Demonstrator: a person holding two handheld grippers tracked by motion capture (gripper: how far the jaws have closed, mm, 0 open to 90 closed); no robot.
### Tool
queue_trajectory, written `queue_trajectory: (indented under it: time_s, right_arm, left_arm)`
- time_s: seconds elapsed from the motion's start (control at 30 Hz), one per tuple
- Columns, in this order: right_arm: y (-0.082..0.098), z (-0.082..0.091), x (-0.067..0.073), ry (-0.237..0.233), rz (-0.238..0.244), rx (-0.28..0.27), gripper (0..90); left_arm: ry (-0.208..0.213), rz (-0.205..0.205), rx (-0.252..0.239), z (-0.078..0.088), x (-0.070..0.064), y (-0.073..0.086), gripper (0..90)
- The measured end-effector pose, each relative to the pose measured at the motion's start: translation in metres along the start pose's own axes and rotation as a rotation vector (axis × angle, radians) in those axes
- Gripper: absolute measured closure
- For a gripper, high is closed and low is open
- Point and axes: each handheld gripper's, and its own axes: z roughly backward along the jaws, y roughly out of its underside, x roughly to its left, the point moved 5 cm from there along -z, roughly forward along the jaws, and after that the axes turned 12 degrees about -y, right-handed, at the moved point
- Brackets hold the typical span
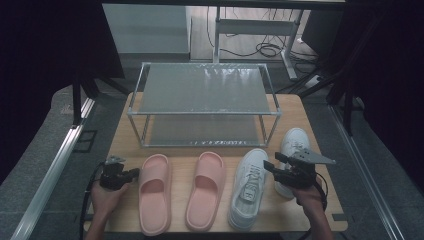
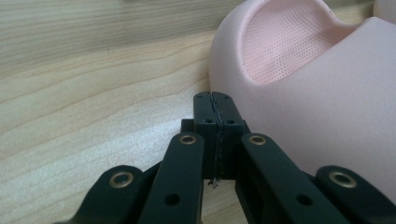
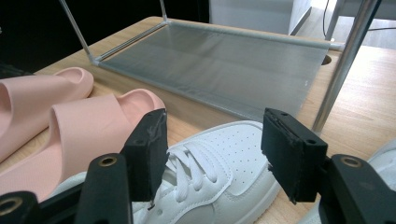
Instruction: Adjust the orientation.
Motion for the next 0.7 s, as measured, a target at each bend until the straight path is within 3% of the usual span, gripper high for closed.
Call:
queue_trajectory:
  time_s: [0.17, 0.3, 0.6, 0.7]
  right_arm:
    - [0.000, 0.002, 0.000, 0.003, -0.002, -0.007, 41.3]
    - [-0.001, 0.004, -0.001, 0.006, -0.005, -0.012, 41.2]
    - [0.000, 0.003, 0.000, 0.005, -0.004, -0.010, 41.4]
    - [0.000, 0.003, 0.000, 0.005, -0.006, -0.010, 41.4]
  left_arm:
    - [0.010, -0.003, -0.021, 0.013, 0.000, 0.003, 89.0]
    - [0.059, -0.016, -0.056, 0.037, -0.010, 0.014, 88.0]
    - [0.091, -0.070, -0.078, 0.065, -0.032, 0.030, 90.0]
    - [0.084, -0.081, -0.089, 0.071, -0.038, 0.033, 90.0]
